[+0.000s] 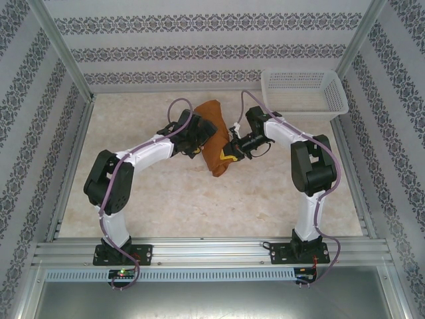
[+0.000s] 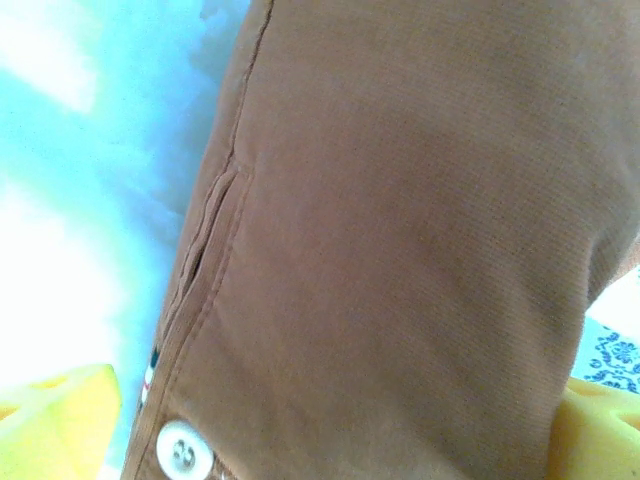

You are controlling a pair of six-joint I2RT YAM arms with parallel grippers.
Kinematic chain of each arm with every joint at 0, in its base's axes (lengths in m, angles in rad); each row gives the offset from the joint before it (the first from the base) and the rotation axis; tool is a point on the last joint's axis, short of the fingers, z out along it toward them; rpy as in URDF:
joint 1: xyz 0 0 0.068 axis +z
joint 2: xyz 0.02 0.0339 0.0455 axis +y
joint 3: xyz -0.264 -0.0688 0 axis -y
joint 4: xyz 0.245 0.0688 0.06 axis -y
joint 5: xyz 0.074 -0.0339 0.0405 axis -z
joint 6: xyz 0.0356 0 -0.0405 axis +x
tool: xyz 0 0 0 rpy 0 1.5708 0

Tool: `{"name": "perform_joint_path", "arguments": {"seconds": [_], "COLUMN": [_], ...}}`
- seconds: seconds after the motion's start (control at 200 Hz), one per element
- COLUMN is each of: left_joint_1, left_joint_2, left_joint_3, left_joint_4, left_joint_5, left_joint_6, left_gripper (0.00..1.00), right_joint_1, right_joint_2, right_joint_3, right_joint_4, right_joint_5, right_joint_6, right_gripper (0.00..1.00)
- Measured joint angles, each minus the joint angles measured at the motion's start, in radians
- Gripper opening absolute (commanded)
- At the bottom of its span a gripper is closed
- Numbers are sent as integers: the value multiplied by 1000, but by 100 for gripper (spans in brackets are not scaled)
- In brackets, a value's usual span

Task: Roll up the long pants

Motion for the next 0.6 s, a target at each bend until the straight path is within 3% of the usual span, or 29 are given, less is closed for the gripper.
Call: {"name": "perform_joint_path", "arguments": {"seconds": [0.47, 0.605], "left_joint_1": [-11, -14], "left_joint_2": [266, 300], "left_joint_3": [255, 255], "left_joint_4": [26, 82], "left_joint_5": [-1, 42], "left_joint_6": [199, 201], "left_gripper": [100, 77], "right_joint_1": [-35, -46], "right_joint_2": [-61, -69], "right_joint_3": [-71, -80], "right_joint_4": [71, 69], "right_joint_5": [-6, 9], "right_joint_6": [18, 15], "right_gripper": [1, 1]}}
